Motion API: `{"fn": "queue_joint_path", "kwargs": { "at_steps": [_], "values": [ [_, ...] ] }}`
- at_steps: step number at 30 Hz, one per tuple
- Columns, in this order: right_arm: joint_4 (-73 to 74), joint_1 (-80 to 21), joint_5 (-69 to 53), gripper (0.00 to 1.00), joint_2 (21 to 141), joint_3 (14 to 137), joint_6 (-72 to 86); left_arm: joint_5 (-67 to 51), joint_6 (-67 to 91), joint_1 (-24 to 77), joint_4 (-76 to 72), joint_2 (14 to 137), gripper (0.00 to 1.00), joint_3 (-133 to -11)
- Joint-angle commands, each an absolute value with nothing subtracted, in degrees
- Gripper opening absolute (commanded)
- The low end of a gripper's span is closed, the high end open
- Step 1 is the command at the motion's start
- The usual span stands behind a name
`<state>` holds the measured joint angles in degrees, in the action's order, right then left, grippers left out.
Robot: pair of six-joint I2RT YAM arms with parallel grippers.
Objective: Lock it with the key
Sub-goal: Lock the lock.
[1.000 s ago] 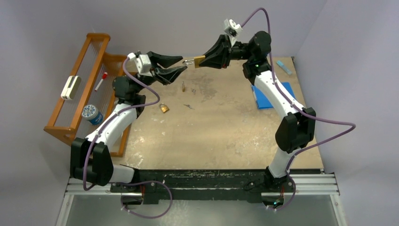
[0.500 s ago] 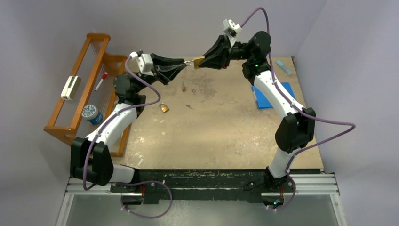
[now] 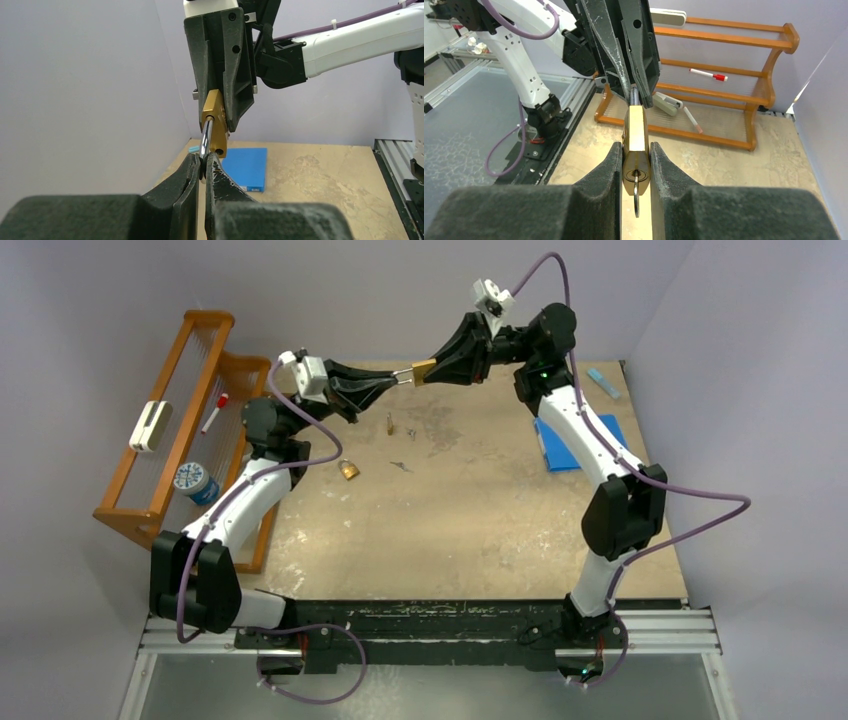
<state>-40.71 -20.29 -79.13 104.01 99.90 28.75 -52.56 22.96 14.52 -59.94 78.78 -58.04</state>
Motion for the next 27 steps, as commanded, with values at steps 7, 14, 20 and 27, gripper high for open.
{"fn": "queue_joint_path", "kwargs": {
  "at_steps": [7,14,20,27],
  "values": [
    [-48.44,-21.79,-79.45,0.0,104.33,103.36,29.36,-56.72,30.51,16.29,-68.2,80.23,0.0,-61.28],
    [-49.64,-22.54,-80.13,0.0,104.64,103.37,29.27,-57.39,38.61,16.82,-76.32,82.66,0.0,-62.41],
    [-50.1,-23.35,-80.24,0.0,105.13,103.62,29.55,-56.91,40.49,17.5,-78.15,84.04,0.0,-63.05],
    [-51.26,-24.58,-80.16,0.0,105.54,103.7,30.03,-56.62,41.19,18.14,-78.64,85.33,0.0,-64.08]
  ]
}}
